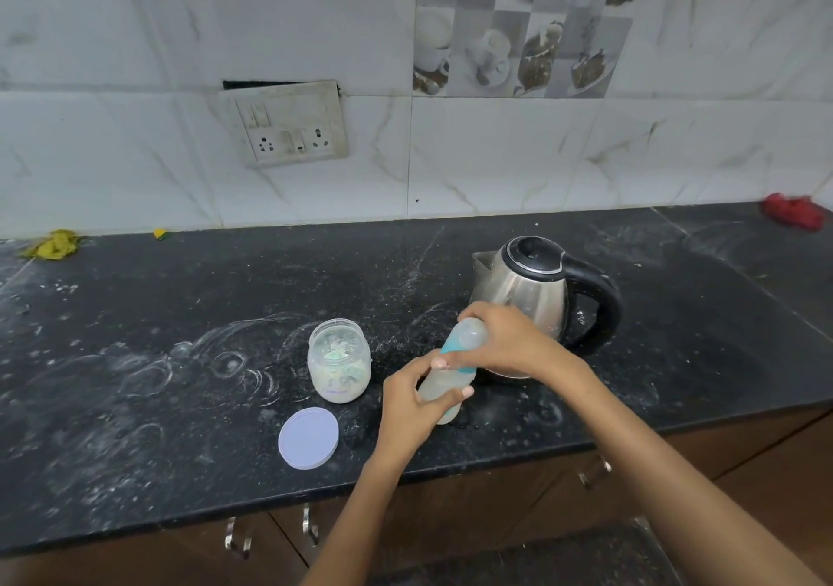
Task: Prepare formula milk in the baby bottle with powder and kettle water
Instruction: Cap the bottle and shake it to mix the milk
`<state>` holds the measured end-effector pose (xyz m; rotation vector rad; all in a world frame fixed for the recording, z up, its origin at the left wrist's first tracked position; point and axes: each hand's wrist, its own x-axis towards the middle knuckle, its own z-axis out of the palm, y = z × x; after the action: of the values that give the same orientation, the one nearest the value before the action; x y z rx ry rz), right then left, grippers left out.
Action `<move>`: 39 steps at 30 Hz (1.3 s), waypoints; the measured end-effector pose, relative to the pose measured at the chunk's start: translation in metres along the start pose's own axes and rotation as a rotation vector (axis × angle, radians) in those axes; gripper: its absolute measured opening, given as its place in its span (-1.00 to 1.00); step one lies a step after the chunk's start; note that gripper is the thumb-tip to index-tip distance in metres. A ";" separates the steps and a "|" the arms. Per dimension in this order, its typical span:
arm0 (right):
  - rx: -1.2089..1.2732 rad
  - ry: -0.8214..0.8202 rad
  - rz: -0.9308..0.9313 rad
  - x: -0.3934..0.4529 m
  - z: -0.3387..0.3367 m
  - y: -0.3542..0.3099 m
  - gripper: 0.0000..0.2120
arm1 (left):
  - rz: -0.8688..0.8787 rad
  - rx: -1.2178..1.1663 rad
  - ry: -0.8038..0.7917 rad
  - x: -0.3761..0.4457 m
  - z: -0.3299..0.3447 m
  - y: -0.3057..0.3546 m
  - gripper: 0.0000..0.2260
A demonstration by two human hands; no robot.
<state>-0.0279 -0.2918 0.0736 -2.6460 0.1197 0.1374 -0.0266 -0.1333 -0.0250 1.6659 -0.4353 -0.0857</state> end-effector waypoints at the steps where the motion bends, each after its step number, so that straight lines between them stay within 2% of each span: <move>1: 0.166 -0.092 -0.019 -0.003 -0.005 0.004 -0.28 | 0.005 -0.006 -0.011 0.001 -0.001 0.002 -0.62; 3: 0.534 -0.236 -0.082 -0.010 -0.010 0.013 -0.26 | 0.021 -0.022 -0.023 0.002 -0.004 0.006 -0.60; 5: 0.711 -0.248 -0.141 -0.012 -0.007 0.022 -0.34 | 0.031 -0.037 -0.026 0.002 -0.005 0.010 -0.61; 8: 0.550 -0.044 -0.133 -0.007 0.006 0.020 -0.50 | 0.015 -0.040 -0.023 0.001 -0.003 0.013 -0.61; 11: 0.428 0.078 -0.042 -0.007 0.014 0.017 -0.48 | 0.008 -0.042 -0.029 -0.002 -0.001 0.015 -0.61; 13: 0.497 0.011 -0.012 -0.009 0.014 0.019 -0.40 | 0.003 -0.043 -0.032 -0.001 -0.002 0.016 -0.61; 15: 0.682 -0.098 -0.046 -0.014 0.009 0.022 -0.32 | 0.006 -0.062 -0.042 -0.002 -0.003 0.019 -0.60; 17: 0.899 -0.170 -0.087 -0.020 0.003 0.024 -0.33 | 0.005 -0.070 -0.049 -0.002 -0.004 0.021 -0.58; 18: 0.929 -0.152 -0.099 -0.021 0.003 0.024 -0.37 | 0.003 -0.067 -0.049 -0.002 -0.004 0.022 -0.59; 19: 0.908 -0.087 -0.089 -0.022 0.005 0.020 -0.44 | 0.002 -0.062 -0.046 -0.002 -0.003 0.023 -0.60; 21: 0.713 0.130 0.013 -0.019 0.015 0.008 -0.55 | -0.003 -0.043 -0.016 -0.003 0.002 0.024 -0.66; 23: 0.514 0.284 0.074 -0.018 0.027 0.001 -0.53 | -0.007 -0.029 0.018 -0.003 0.004 0.027 -0.71; 25: 0.590 0.251 0.047 -0.019 0.029 0.003 -0.58 | -0.011 -0.078 0.007 -0.002 0.003 0.032 -0.69; 28: 0.861 0.035 0.036 -0.027 0.020 0.017 -0.55 | -0.063 -0.223 -0.036 0.003 -0.007 0.039 -0.64; 33: 0.898 -0.077 -0.092 -0.031 0.029 0.020 -0.39 | -0.090 -0.292 -0.117 0.013 -0.022 0.051 -0.69; 37: 0.890 0.161 -0.090 -0.026 0.039 0.006 -0.44 | -0.094 -0.297 -0.214 0.017 -0.026 0.063 -0.72; 39: 0.863 0.276 -0.083 -0.025 0.045 0.002 -0.44 | -0.068 -0.230 -0.200 0.021 -0.026 0.069 -0.63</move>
<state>-0.0560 -0.2707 0.0363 -1.7884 0.1235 -0.2578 -0.0159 -0.1216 0.0502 1.4501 -0.4995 -0.3430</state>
